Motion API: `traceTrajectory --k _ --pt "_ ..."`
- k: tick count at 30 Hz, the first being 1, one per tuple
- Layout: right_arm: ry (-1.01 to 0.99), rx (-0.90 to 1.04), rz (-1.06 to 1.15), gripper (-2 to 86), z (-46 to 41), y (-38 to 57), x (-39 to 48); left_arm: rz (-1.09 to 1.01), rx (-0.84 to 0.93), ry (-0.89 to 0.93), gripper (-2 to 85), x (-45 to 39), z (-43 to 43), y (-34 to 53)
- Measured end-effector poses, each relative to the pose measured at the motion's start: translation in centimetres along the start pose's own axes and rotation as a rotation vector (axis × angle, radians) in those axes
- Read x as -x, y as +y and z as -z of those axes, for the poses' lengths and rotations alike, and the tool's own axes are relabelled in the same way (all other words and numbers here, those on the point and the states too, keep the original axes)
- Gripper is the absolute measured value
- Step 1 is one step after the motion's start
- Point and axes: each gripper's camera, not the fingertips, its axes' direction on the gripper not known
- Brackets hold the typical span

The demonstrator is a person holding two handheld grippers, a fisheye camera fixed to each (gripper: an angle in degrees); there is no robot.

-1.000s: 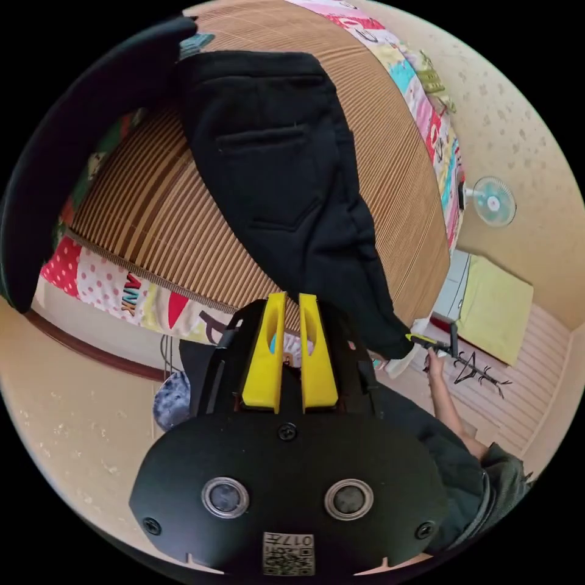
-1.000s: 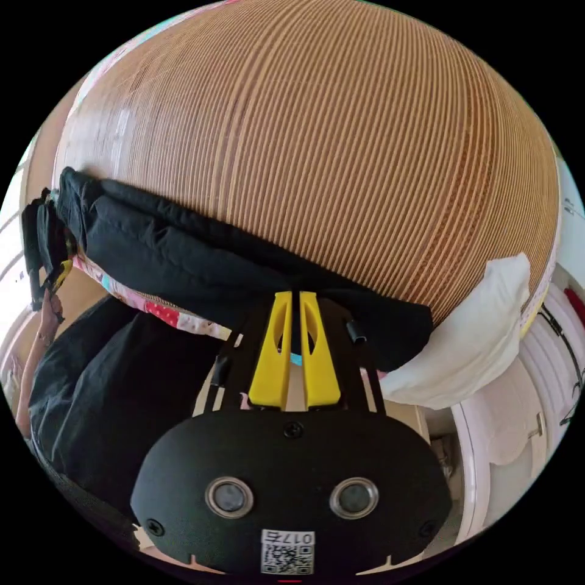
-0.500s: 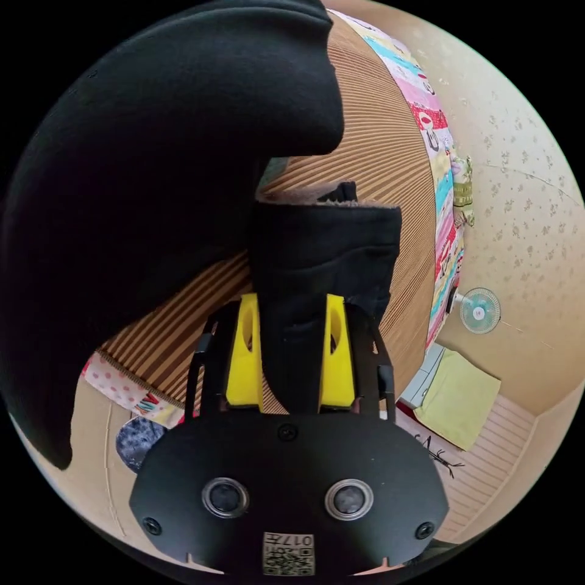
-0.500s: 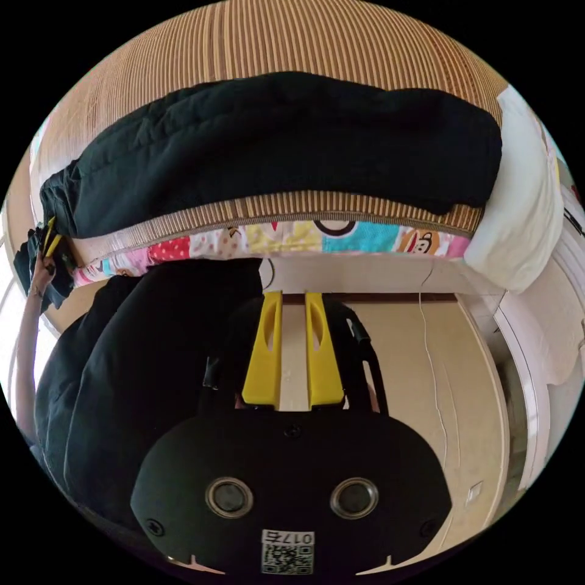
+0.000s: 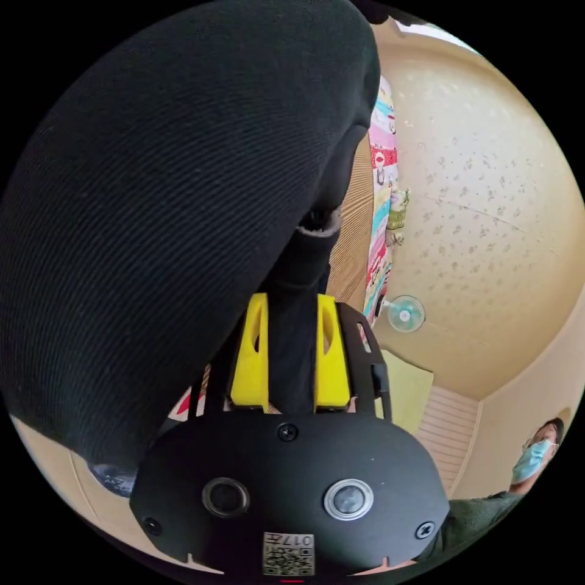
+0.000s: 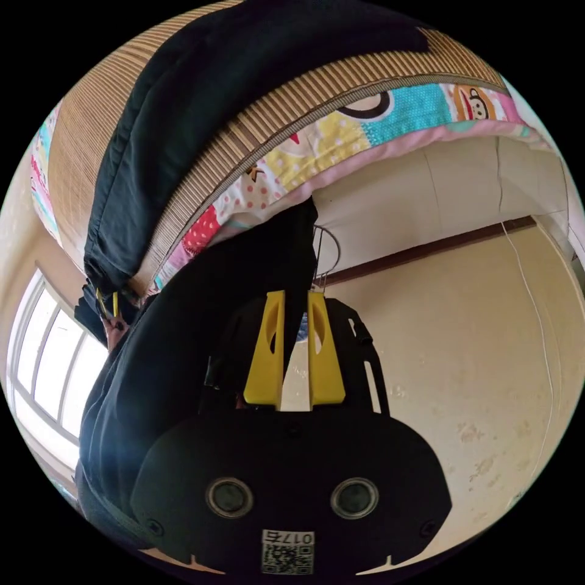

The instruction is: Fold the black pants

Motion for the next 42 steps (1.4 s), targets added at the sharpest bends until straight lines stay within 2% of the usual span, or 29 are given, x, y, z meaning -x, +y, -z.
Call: traceTrajectory --k 2,4,6,8,10,11,13,16,17,19,21,23,26,28,30,33,35,37,38,40,42 --pt "0.078 -0.003 0.088 6.1 0.8 -0.7 1.5 0.031 0.021 -0.060 15.1 -0.4 -1.7 -1.7" --pt "0.149 -0.001 0.135 6.0 1.4 -1.0 2.0 0.145 0.028 -0.152 11.6 0.3 -2.6 -3.7" --pt "0.190 -0.007 0.156 5.8 1.9 -1.4 1.9 0.191 0.030 -0.115 7.8 0.7 -2.7 -4.5" --pt "0.159 -0.038 0.171 5.2 2.9 -1.7 0.8 0.095 0.040 -0.028 5.8 -1.2 -2.5 -4.6" --pt "0.090 -0.067 0.169 4.4 3.6 -1.8 -0.7 -0.211 0.091 0.009 4.4 -7.7 -2.3 -2.6" --pt "0.030 -0.086 0.161 3.9 4.1 -2.0 -2.0 -0.286 0.104 -0.017 4.2 -9.8 -2.3 -1.4" --pt "-0.072 -0.116 0.159 3.3 4.8 -2.5 -4.0 -0.601 0.159 -0.176 3.9 -18.7 -3.6 5.2" --pt "-0.252 -0.136 0.144 2.5 5.3 -4.0 -7.4 -0.960 0.289 -0.303 4.6 -27.1 -9.1 15.1" --pt "-0.318 -0.134 0.138 2.2 5.4 -4.8 -8.6 -1.016 0.340 -0.314 4.9 -28.0 -10.7 16.9" --pt "-0.400 -0.134 0.133 1.9 5.6 -6.1 -10.2 -1.258 0.689 -0.369 5.6 -29.2 -18.3 23.5" --pt "-0.451 -0.142 0.138 1.8 6.0 -7.4 -11.4 -1.317 0.897 -0.397 4.6 -27.5 -22.0 25.9" --pt "-0.465 -0.160 0.169 1.5 7.1 -8.8 -12.3 -1.249 0.871 -0.374 4.7 -25.7 -22.7 24.9" --pt "-0.411 -0.206 0.242 1.0 8.9 -9.8 -12.1 -0.903 0.692 -0.354 7.7 -21.2 -22.1 18.2" --pt "-0.364 -0.259 0.303 0.9 10.2 -10.0 -11.3 -0.652 0.534 -0.420 15.1 -16.8 -21.3 12.6" --pt "-0.342 -0.296 0.397 0.9 11.4 -10.3 -9.8 -0.543 0.478 -0.487 18.6 -13.9 -21.8 9.3" --pt "-0.321 -0.307 0.551 1.2 12.5 -10.5 -6.3 -0.398 0.597 -0.492 20.8 -8.7 -25.1 4.9" --pt "-0.252 -0.311 0.614 1.1 12.3 -10.5 -3.5 -0.278 0.761 -0.367 20.3 -5.1 -27.8 3.5" --pt "-0.141 -0.257 0.569 0.8 10.8 -11.6 -1.9 -0.105 0.917 -0.242 16.0 -1.7 -29.2 2.7" --pt "-0.026 -0.205 0.480 0.7 9.2 -12.8 -1.4 -0.106 0.945 -0.201 14.0 -1.7 -29.2 2.8" --pt "0.072 -0.174 0.393 0.5 7.0 -14.4 -1.4 -0.241 0.994 -0.080 8.8 -4.6 -28.2 4.0" --pt "0.052 -0.191 0.325 0.5 6.2 -15.3 -1.8 -0.379 1.004 -0.048 7.8 -8.8 -26.7 5.7"
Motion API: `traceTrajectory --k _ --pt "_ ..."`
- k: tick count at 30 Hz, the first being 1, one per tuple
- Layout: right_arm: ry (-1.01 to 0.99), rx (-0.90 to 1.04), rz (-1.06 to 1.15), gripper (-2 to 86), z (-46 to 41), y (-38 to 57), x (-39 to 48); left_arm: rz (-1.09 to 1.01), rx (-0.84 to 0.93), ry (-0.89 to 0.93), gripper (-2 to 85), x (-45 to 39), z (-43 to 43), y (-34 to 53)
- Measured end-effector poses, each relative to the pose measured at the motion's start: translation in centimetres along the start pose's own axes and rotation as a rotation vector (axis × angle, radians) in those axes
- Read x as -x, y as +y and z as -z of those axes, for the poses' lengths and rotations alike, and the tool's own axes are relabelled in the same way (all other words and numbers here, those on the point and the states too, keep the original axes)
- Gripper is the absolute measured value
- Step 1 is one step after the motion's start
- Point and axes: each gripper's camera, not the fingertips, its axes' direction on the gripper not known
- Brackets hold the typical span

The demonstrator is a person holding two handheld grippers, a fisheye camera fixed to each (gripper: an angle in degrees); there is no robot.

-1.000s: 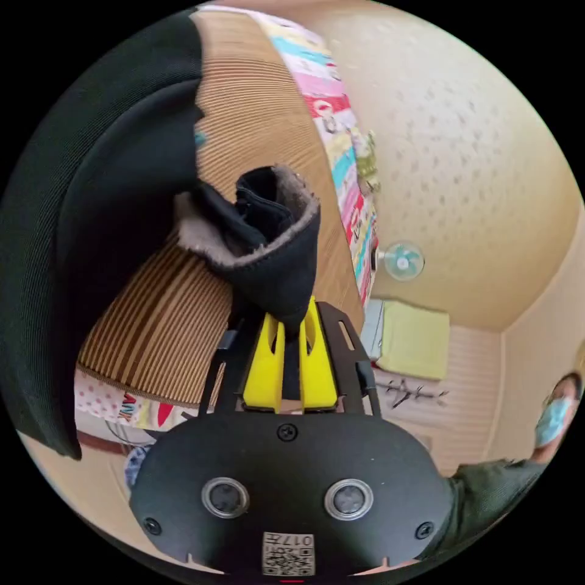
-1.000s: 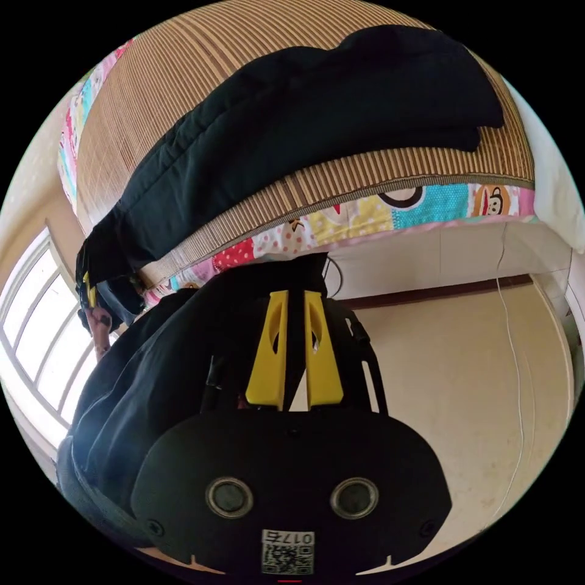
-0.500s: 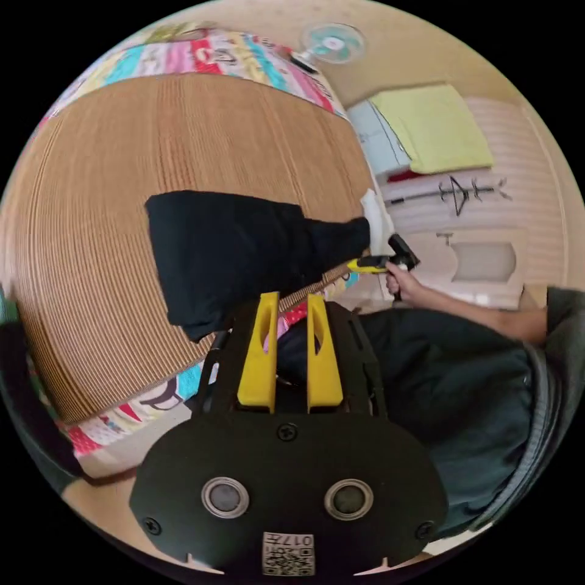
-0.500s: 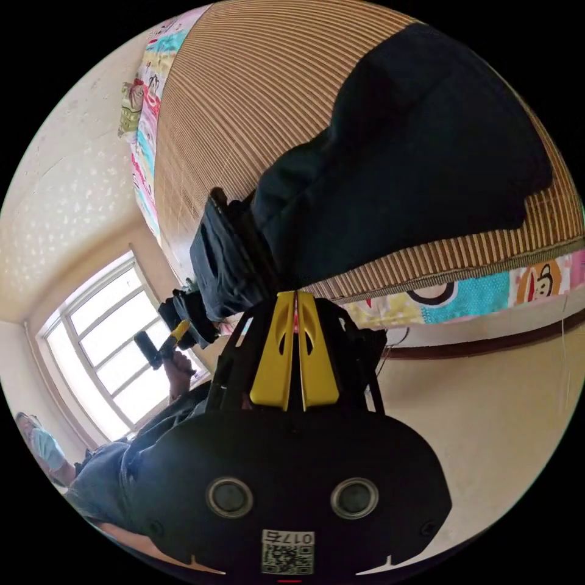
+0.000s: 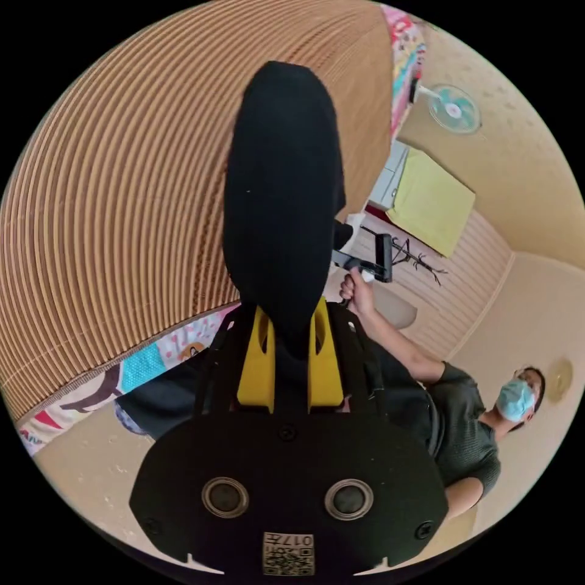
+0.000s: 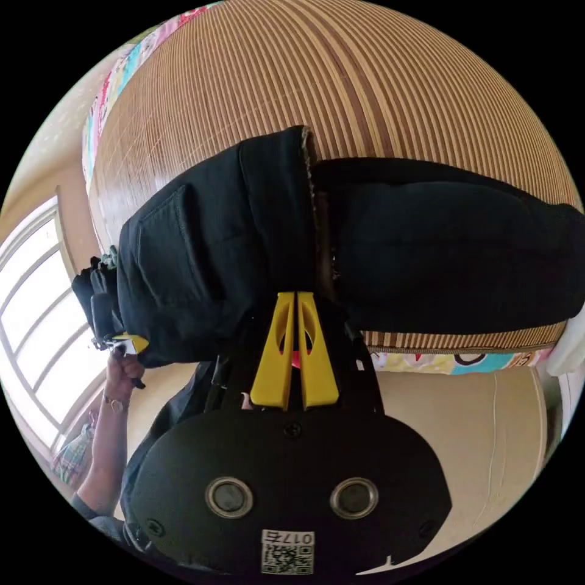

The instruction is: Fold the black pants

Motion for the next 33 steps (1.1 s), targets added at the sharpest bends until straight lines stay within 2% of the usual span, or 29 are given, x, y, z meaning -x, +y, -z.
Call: traceTrajectory --k 2,4,6,8,11,13,15,17,19,20,22,24,27,30,32,33 --pt "-0.078 -0.005 0.031 0.4 -0.5 -0.4 0.6 -0.110 -0.010 -0.060 7.3 -5.9 0.3 1.3" --pt "-0.188 0.035 0.167 0.3 -1.3 -0.4 1.9 -0.243 -0.037 -0.291 7.3 -14.7 0.7 3.7" --pt "-0.368 0.087 0.272 0.3 -2.0 -0.5 2.7 -0.330 -0.083 -0.424 7.4 -20.4 0.2 5.4" --pt "-0.706 0.114 0.364 0.3 -1.9 -0.6 2.0 -0.394 -0.086 -0.515 7.5 -24.5 -1.6 5.9" --pt "-0.944 0.076 0.313 0.4 -0.8 -0.7 -2.3 -0.507 0.030 -0.684 8.8 -28.3 -7.8 4.2" --pt "-0.929 0.073 0.184 0.4 -0.4 -0.7 -6.8 -0.533 0.282 -0.808 11.9 -27.1 -14.2 1.3" --pt "-0.860 0.045 0.036 0.4 0.6 0.2 -12.2 -0.529 0.408 -0.856 12.5 -25.0 -16.6 0.1" --pt "-0.749 -0.019 -0.147 0.5 2.4 2.5 -19.4 -0.500 0.303 -0.817 10.9 -23.4 -14.7 -0.2" --pt "-0.706 -0.054 -0.221 0.5 3.4 4.6 -23.7 -0.336 0.047 -0.685 9.9 -20.2 -8.4 0.1" --pt "-0.731 -0.071 -0.226 0.5 3.9 5.7 -25.9 -0.288 -0.020 -0.650 10.0 -19.1 -6.7 0.4" --pt "-0.794 -0.090 -0.202 0.7 4.1 7.1 -28.4 -0.060 -0.255 -0.611 12.1 -13.9 -0.2 1.9" --pt "-0.888 -0.127 -0.147 1.0 4.2 8.3 -29.7 0.096 -0.352 -0.647 16.1 -9.7 3.4 2.5" --pt "-1.110 -0.185 -0.025 2.7 3.7 9.9 -30.1 0.228 -0.372 -0.636 22.5 -3.0 6.8 1.8" --pt "-1.307 -0.229 0.046 6.9 2.7 11.4 -29.6 0.277 -0.255 -0.407 23.2 3.4 7.0 -0.3" --pt "-1.385 -0.167 0.114 9.8 1.4 11.7 -28.4 0.387 -0.174 -0.254 22.3 7.2 5.9 -1.0" --pt "-1.392 -0.140 0.131 10.3 1.0 11.7 -28.1 0.492 -0.170 -0.061 20.1 9.7 5.0 -0.4"
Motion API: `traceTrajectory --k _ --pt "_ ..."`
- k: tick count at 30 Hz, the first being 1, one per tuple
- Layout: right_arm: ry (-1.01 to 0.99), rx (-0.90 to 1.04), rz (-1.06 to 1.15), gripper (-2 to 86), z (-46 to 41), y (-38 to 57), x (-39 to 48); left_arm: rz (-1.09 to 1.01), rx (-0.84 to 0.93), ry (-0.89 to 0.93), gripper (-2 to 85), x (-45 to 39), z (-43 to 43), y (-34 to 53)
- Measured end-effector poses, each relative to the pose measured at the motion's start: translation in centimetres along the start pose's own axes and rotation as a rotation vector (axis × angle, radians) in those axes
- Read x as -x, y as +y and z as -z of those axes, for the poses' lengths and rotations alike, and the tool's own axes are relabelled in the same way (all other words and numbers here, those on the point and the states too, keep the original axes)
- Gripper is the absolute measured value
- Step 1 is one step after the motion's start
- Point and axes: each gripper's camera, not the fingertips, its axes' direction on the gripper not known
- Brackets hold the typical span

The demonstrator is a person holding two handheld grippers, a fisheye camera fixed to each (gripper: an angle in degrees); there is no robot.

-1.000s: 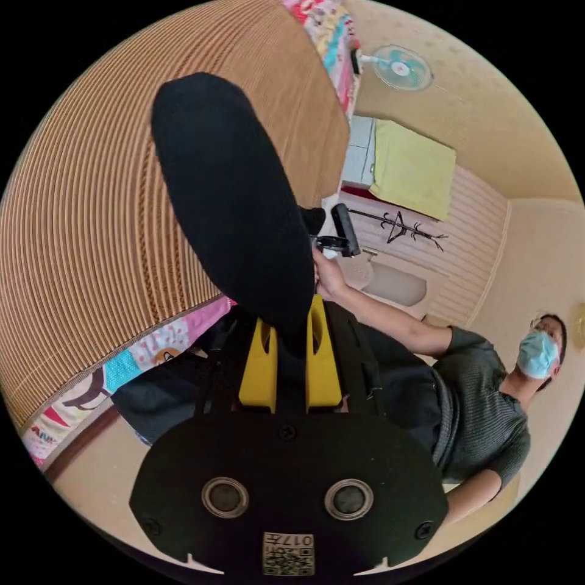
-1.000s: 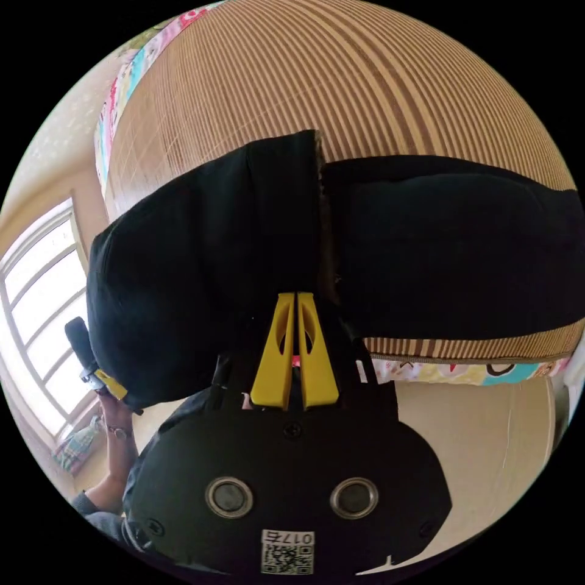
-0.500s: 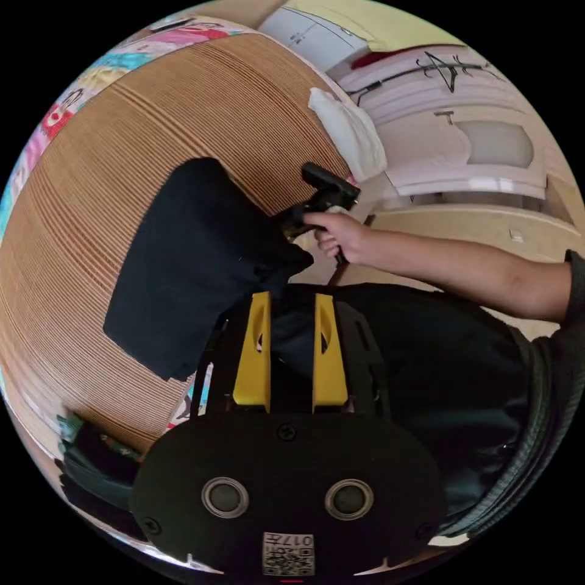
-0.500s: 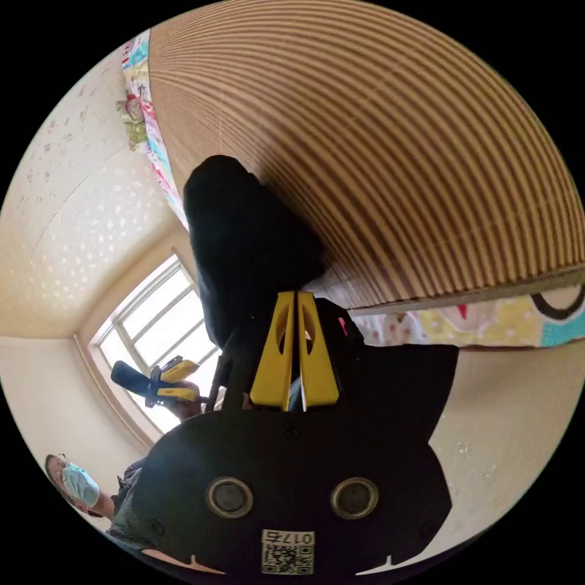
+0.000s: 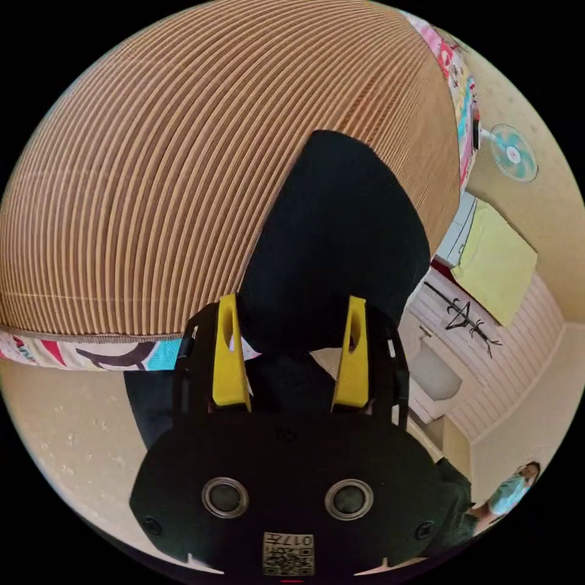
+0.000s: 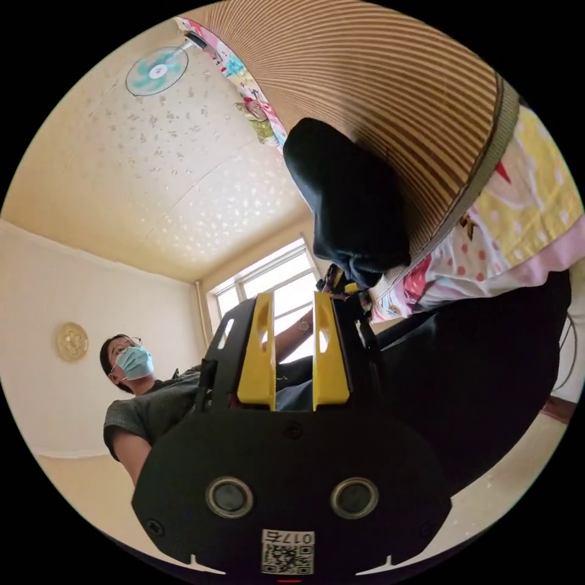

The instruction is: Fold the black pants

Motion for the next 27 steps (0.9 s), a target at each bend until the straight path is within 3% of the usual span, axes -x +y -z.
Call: traceTrajectory --k 1,3,5,7,10,12,18,20,23,27 --pt "0.000 0.049 -0.024 12.5 -0.9 0.0 -0.8 0.067 0.049 0.198 16.2 1.8 -1.2 0.2" --pt "0.024 0.095 -0.073 18.4 -2.0 -0.1 -2.1 0.084 0.105 0.317 12.1 2.7 -2.7 1.4" --pt "0.110 0.085 -0.125 32.8 -3.0 -0.6 -3.6 0.045 0.148 0.363 9.3 2.3 -4.1 3.1" --pt "0.176 0.033 -0.139 40.2 -3.5 -1.3 -4.3 0.086 0.161 0.467 7.9 2.5 -5.7 6.0" --pt "0.194 -0.045 -0.085 42.0 -4.6 -3.4 -5.2 0.164 0.172 0.565 7.2 2.7 -7.1 9.8" --pt "0.184 -0.055 -0.075 43.7 -5.7 -5.2 -5.7 0.185 0.203 0.537 6.9 2.2 -7.3 11.6" --pt "0.586 -0.011 -0.129 36.1 -8.0 -5.5 -4.4 0.114 0.254 0.391 6.5 1.2 -3.8 14.3" --pt "0.509 0.017 0.022 33.3 -10.3 -4.7 -2.3 0.081 0.285 0.387 6.5 1.7 -2.4 14.9" --pt "0.515 0.068 0.108 30.3 -15.3 -4.7 -0.5 0.095 0.279 0.524 6.5 3.4 1.3 16.5" --pt "0.453 0.236 0.247 27.5 -25.0 -6.4 1.3 -0.050 0.162 0.565 6.7 3.4 11.2 18.8"
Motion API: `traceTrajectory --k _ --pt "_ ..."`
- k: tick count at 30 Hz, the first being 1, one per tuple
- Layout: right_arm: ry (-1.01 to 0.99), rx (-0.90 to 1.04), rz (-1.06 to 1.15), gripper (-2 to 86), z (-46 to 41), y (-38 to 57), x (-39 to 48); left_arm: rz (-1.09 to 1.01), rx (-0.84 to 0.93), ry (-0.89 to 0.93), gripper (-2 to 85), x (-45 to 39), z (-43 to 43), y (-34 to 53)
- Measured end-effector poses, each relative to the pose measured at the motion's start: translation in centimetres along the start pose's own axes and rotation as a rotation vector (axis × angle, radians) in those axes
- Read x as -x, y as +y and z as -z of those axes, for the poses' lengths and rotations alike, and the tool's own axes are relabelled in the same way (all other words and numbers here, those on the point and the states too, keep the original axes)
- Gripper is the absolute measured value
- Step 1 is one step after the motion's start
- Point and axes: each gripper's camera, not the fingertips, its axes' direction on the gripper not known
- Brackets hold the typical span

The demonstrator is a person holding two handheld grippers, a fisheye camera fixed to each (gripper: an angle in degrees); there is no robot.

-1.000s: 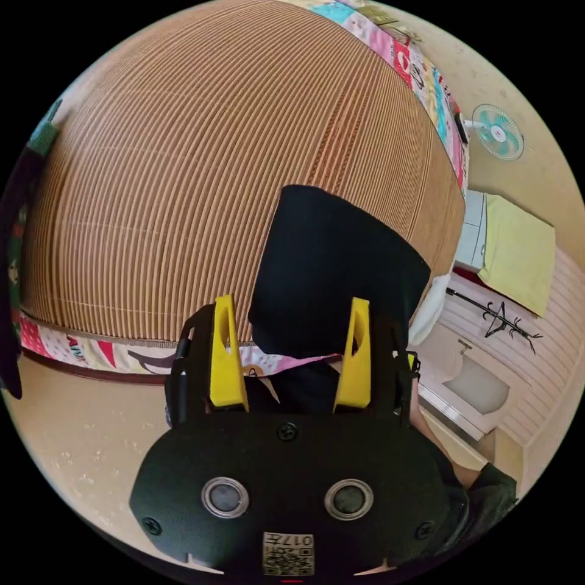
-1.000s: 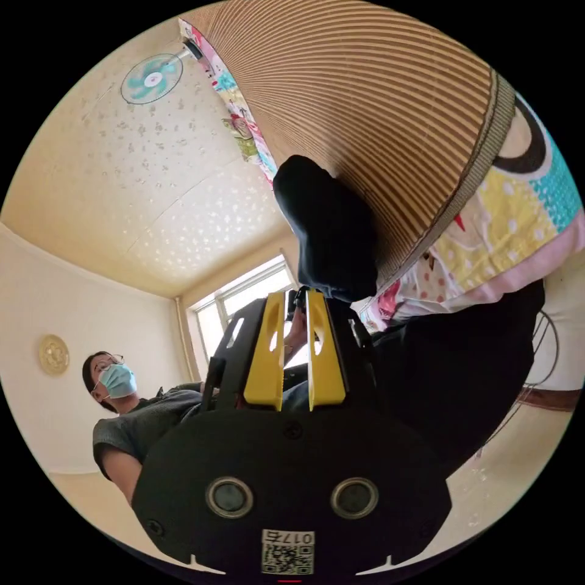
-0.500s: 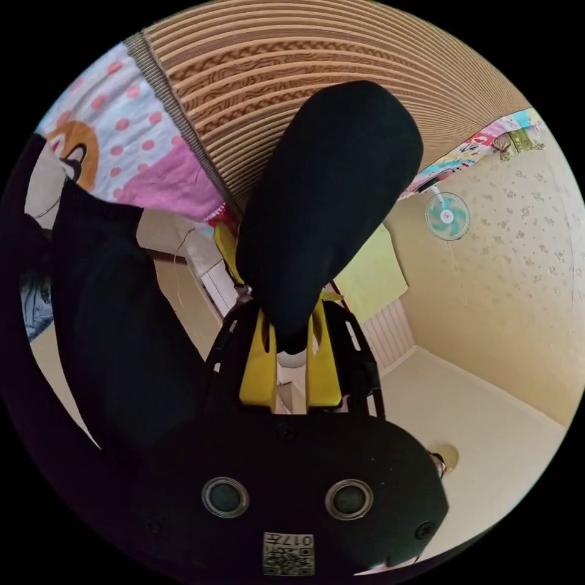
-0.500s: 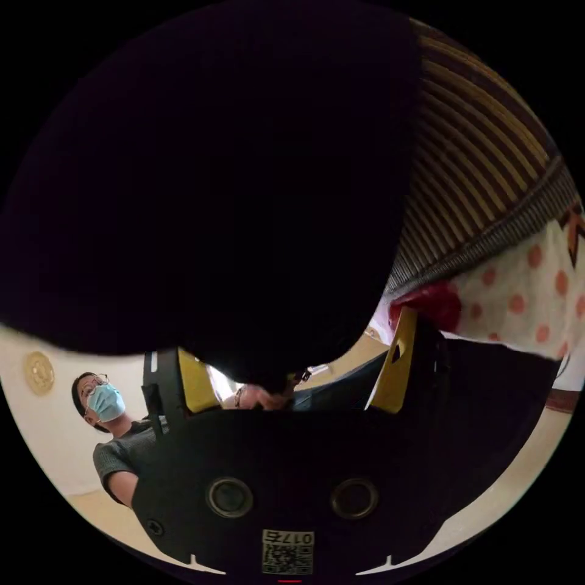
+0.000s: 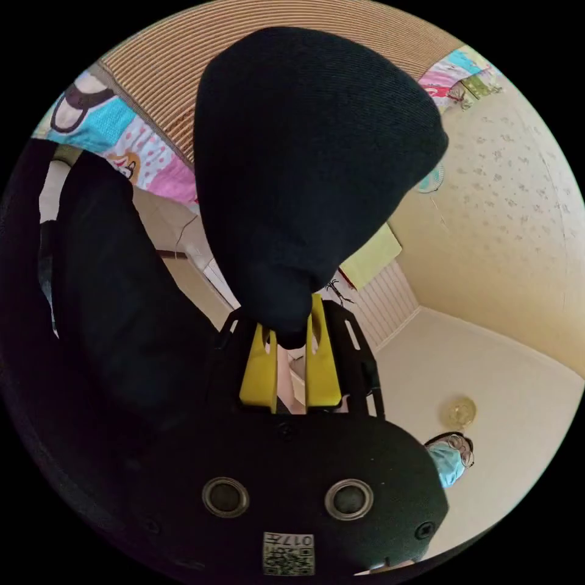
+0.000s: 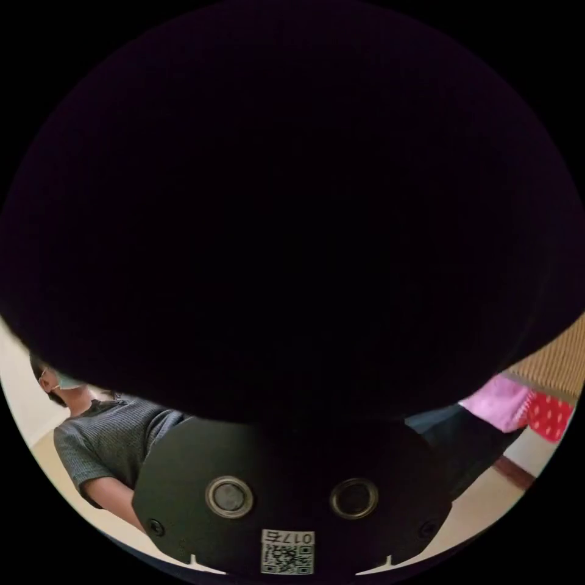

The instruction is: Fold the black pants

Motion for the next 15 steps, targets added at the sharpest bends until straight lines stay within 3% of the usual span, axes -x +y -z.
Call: traceTrajectory --k 6,10,12,14,15 --pt "-0.163 0.328 0.303 24.5 -19.4 -9.3 10.5 -0.289 -0.343 0.072 7.1 -6.2 14.4 9.3" --pt "-0.237 0.566 0.412 23.5 -34.1 -12.3 14.3 -0.400 -0.631 0.096 8.3 -5.2 22.4 15.2" --pt "-0.201 0.633 0.280 23.4 -39.6 -13.4 12.1 -0.369 -0.770 0.048 10.9 -2.4 25.3 16.1" --pt "0.040 0.689 -0.087 21.6 -43.7 -13.6 5.6 -0.260 -0.896 -0.006 13.2 1.8 27.8 16.3" --pt "0.101 0.697 -0.157 19.7 -43.8 -13.3 4.2 -0.180 -0.940 -0.025 13.2 4.6 28.9 16.3"
